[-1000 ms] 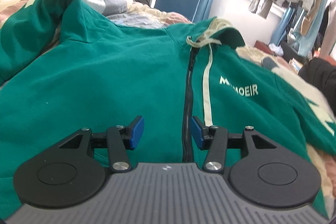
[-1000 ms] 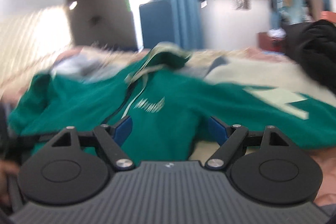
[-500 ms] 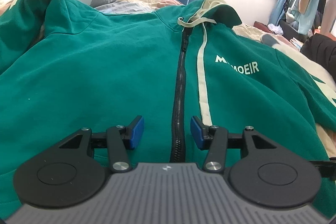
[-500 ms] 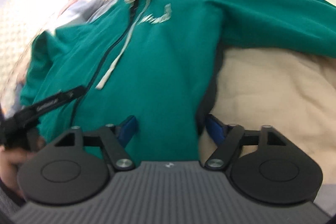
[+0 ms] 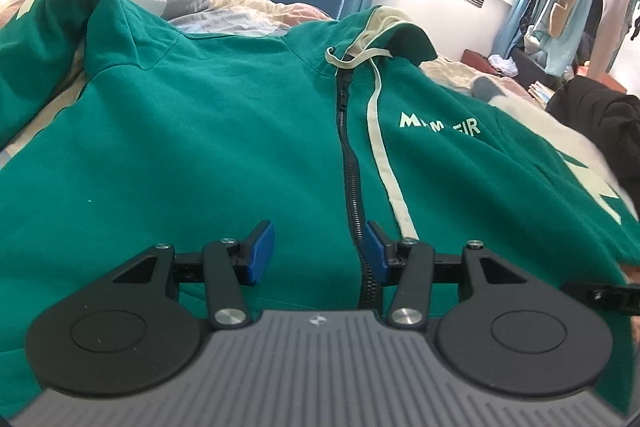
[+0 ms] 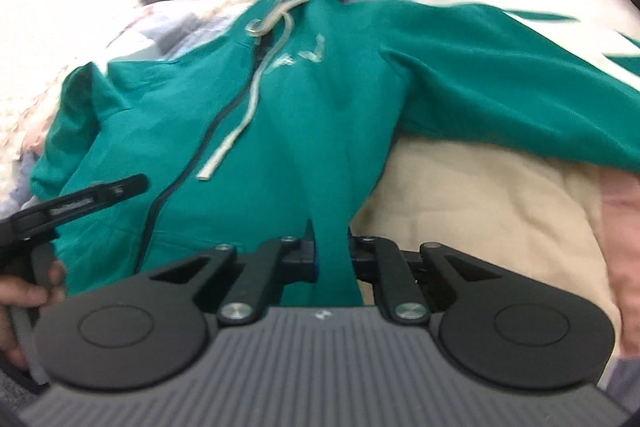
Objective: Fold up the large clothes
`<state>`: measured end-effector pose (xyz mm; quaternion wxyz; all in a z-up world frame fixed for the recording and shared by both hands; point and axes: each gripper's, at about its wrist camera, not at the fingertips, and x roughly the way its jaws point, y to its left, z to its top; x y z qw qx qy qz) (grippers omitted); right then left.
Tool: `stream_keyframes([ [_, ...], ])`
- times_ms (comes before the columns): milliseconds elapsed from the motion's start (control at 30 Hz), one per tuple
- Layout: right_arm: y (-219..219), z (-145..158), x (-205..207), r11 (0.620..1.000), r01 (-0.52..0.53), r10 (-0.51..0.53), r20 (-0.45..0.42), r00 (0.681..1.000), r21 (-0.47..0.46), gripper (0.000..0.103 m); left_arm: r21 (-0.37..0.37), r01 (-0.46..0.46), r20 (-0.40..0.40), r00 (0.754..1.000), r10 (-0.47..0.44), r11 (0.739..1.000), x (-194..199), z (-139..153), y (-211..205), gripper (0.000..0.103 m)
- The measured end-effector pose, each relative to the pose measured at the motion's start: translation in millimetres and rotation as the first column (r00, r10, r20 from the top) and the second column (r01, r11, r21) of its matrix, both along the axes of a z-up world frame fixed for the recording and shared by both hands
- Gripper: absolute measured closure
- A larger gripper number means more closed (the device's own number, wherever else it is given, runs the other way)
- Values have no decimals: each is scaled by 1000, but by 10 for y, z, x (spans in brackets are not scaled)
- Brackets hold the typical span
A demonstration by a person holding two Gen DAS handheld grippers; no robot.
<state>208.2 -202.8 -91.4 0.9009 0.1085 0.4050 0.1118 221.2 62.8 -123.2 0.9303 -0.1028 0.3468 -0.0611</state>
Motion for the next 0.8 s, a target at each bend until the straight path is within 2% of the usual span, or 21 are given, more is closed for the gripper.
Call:
stream_keyframes([
  [100,15,-81,35,1000,10,-10,-33,999,5,91,5,17,-13,1000,-17,1000,8,-13,-5,48],
  [200,-24,-79,65,998,26,-23,-54,998,53,83,29,35,-36,999,-34,999,26,-70,-34,48],
  [233,-64,-63,70,997,41,-37,-58,998,72,71,37,38,-44,998,-37,999,30,-92,-41,48],
  [300,-173,12,40,988,104,-101,-39,994,109,35,42,42,-56,998,-40,998,31,-114,-40,48],
  [367,-341,111,-9,972,180,-181,-8,983,154,28,33,41,-58,998,-39,999,20,-117,-30,48],
  [433,-564,202,-22,943,266,-270,-8,963,202,26,25,39,-56,998,-37,999,10,-107,-20,48],
  [500,-865,267,-53,882,406,-411,-28,911,239,19,15,37,-56,998,-36,999,-8,-89,2,48],
  [567,-1193,281,-91,803,527,-533,-60,844,277,19,6,34,-55,998,-34,999,-35,-70,14,48],
  [700,-1858,140,-139,585,721,-712,-190,676,371,18,1,42,-54,998,-42,999,-39,-54,-8,48],
  [767,-2135,33,-99,486,777,-751,-263,606,401,18,11,51,-55,997,-51,999,-31,-67,-37,48],
  [800,-2231,-14,-71,451,795,-765,-284,579,406,18,17,55,-57,997,-54,998,-28,-77,-51,48],
])
